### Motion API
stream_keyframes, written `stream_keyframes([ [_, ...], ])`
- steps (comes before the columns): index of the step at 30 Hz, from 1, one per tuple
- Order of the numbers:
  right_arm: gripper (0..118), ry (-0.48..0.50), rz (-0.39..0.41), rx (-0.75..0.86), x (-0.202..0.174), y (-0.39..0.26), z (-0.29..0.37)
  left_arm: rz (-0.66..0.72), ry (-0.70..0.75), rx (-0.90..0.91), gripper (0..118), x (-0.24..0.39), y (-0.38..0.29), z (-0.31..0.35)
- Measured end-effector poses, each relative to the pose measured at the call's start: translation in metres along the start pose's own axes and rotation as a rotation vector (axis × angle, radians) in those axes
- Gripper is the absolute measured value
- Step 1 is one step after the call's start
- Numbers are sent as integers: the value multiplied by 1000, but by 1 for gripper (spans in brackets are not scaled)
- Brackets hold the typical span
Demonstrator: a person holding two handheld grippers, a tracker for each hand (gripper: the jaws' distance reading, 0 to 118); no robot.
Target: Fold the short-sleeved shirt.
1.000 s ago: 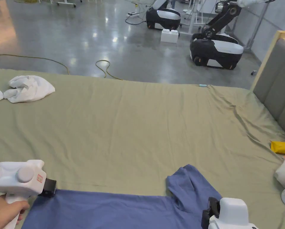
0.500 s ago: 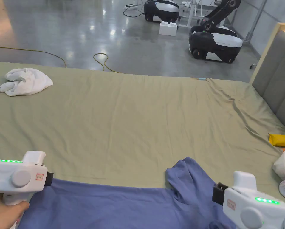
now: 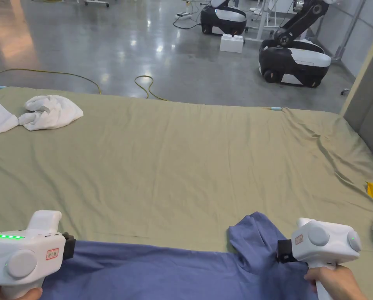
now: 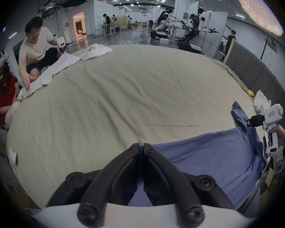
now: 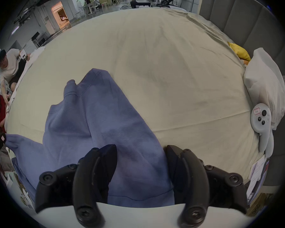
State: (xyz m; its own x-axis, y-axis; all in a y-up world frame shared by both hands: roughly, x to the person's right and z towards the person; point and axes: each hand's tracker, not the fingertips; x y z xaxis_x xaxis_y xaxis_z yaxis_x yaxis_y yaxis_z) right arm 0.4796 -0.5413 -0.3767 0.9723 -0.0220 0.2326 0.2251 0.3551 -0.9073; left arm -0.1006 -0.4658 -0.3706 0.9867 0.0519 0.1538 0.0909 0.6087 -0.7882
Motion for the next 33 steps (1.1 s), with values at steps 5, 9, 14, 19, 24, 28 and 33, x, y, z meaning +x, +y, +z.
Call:
stream_keyframes([
  [5,2,17,20,37,-7,-5,4,13,9,-3,6,-5,-1,-5],
  [9,2,36,-27,86,-12,-21,29,43,-1,2,6,-10,0,-4],
  [14,2,41,-15,175,-2,-33,65,37,-8,24,6,-17,2,6],
  [19,2,50,17,285,0,-63,128,28,-23,75,6,-18,0,43],
  [24,2,56,41,347,4,-103,183,12,-37,127,6,-22,-14,87],
  [28,2,50,60,354,9,-135,206,21,-55,153,6,-26,-36,115],
  [33,2,40,82,306,15,-179,214,13,-60,144,6,-27,-81,136],
])
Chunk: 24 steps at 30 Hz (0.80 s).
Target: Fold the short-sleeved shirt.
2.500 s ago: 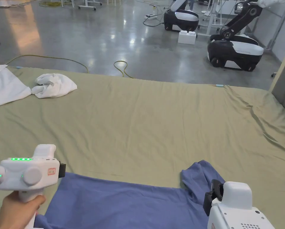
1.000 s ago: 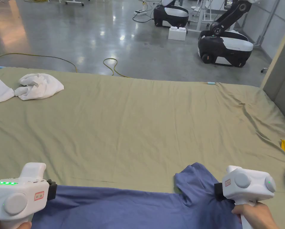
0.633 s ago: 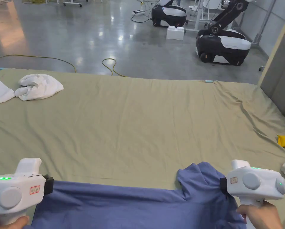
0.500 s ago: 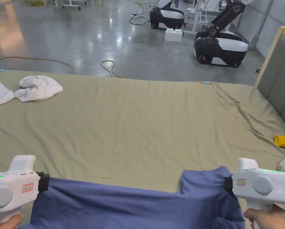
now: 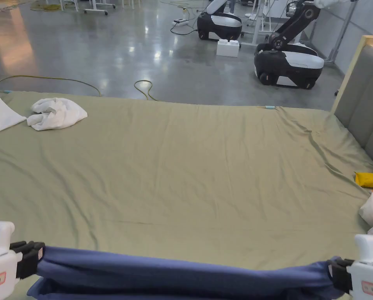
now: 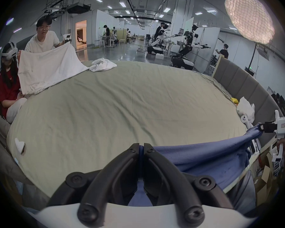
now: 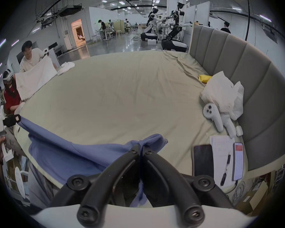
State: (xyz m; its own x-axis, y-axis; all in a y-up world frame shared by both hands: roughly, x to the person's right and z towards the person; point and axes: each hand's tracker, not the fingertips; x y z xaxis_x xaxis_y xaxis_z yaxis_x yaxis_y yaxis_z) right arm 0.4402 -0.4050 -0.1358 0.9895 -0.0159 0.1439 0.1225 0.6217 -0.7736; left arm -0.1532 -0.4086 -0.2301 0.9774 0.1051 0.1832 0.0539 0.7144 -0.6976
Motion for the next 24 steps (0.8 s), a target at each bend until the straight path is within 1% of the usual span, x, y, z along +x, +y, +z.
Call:
stream_keyframes([
  [4,2,-15,37,-78,-4,-39,6,-19,9,-87,6,-5,-39,5],
  [7,2,-34,40,-157,-7,-65,-2,-7,13,-154,6,-9,-63,0],
  [13,2,-69,52,-270,-13,-105,-39,-38,54,-303,6,-5,-97,-22],
  [15,2,-76,48,-289,-17,-112,-52,-47,73,-351,6,-13,-110,-45],
  [17,2,-82,50,-297,-21,-116,-60,-68,84,-362,6,-9,-117,-55],
  [20,3,-94,58,-285,-25,-118,-65,-82,105,-331,7,-6,-120,-58],
  [21,7,-98,62,-283,-24,-117,-65,-76,108,-330,9,-6,-118,-58],
  [22,14,-107,72,-281,-25,-116,-64,-70,111,-328,13,-5,-118,-55],
  [23,25,-136,93,-280,-27,-114,-60,-61,109,-324,19,-6,-115,-53],
  [24,45,-172,110,-279,-27,-110,-55,-51,107,-315,35,-6,-110,-50],
])
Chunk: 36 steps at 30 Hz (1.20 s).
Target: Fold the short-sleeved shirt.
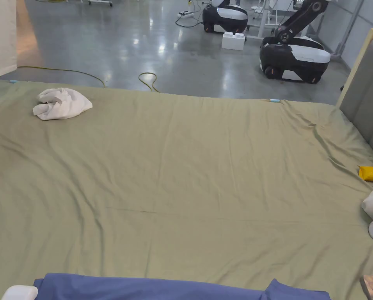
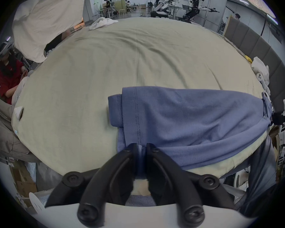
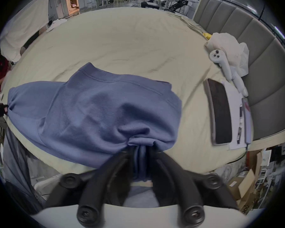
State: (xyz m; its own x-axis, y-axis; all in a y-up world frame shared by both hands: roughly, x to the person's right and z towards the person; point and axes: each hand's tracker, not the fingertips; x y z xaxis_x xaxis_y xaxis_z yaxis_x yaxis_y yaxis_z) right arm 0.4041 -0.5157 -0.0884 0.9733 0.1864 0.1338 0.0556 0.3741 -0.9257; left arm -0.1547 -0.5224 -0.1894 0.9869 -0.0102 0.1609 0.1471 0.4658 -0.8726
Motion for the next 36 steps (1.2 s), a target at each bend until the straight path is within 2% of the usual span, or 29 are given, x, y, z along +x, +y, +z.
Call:
stream_keyframes([
  [2,78,-28,-25,38,4,4,17,19,-7,49,58,1,10,15],
  [3,85,-18,-55,91,6,9,28,26,-9,92,63,2,17,22],
  [5,87,-6,-106,185,8,20,47,20,-23,181,63,7,31,36],
  [10,90,49,-134,496,-14,56,81,0,-17,394,63,30,73,64],
  [15,89,57,-147,683,-52,94,100,15,14,535,63,53,110,75],
  [17,83,62,-159,737,-61,104,100,18,20,567,62,59,118,77],
  [18,73,54,-159,731,-66,108,100,24,18,580,60,62,121,79],
  [19,63,50,-164,738,-69,111,100,28,13,594,53,64,122,81],
  [20,52,54,-165,747,-72,113,99,33,23,610,39,66,122,83],
  [21,30,58,-171,756,-74,116,97,31,35,619,18,69,123,84],
  [22,13,54,-174,756,-77,118,96,26,38,625,8,70,123,84],
  [24,0,47,-183,778,-80,117,97,21,42,643,0,71,120,87],
  [30,0,65,-180,808,-83,116,98,30,40,643,0,57,109,101],
  [36,0,68,-182,925,-88,107,109,101,36,621,0,1,79,108],
])
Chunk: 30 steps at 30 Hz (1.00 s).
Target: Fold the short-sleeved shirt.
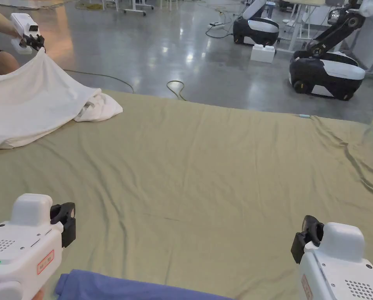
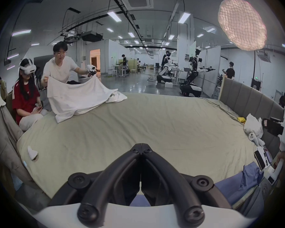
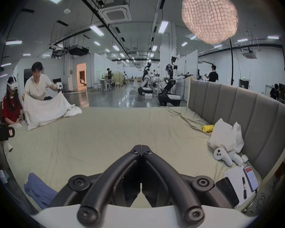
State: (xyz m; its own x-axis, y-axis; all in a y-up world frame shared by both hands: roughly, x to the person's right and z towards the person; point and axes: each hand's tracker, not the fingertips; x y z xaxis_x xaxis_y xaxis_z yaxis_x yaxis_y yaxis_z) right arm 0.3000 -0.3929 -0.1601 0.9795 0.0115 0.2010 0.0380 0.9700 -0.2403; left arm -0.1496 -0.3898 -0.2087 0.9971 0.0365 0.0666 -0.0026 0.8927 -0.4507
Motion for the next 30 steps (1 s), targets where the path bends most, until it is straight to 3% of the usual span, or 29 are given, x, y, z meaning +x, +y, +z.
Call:
stream_keyframes([
  [4,0,-6,30,97,-8,0,16,27,-38,-91,0,-40,-23,5],
  [11,0,10,50,144,-22,-4,27,264,-237,-420,1,-96,-73,-28],
  [13,0,22,58,122,-23,-6,25,323,-278,-515,23,-108,-90,-46],
  [15,0,24,63,95,-23,-10,22,377,-330,-609,67,-118,-108,-69],
  [16,0,22,64,81,-22,-12,21,429,-386,-648,70,-124,-118,-81],
  [19,0,17,51,52,-18,-18,19,580,-519,-771,71,-119,-126,-97],
  [22,0,6,49,31,-14,-23,20,616,-605,-712,71,-108,-126,-91],
  [26,0,-7,49,14,-10,-26,21,684,-731,-767,68,-117,-131,-102],
  [28,0,-7,46,8,-9,-27,20,664,-725,-770,50,-114,-133,-104],
  [29,0,-6,45,5,-9,-28,19,660,-718,-768,27,-112,-134,-104],
  [30,0,-6,44,1,-8,-28,19,637,-678,-783,13,-111,-134,-102],
])
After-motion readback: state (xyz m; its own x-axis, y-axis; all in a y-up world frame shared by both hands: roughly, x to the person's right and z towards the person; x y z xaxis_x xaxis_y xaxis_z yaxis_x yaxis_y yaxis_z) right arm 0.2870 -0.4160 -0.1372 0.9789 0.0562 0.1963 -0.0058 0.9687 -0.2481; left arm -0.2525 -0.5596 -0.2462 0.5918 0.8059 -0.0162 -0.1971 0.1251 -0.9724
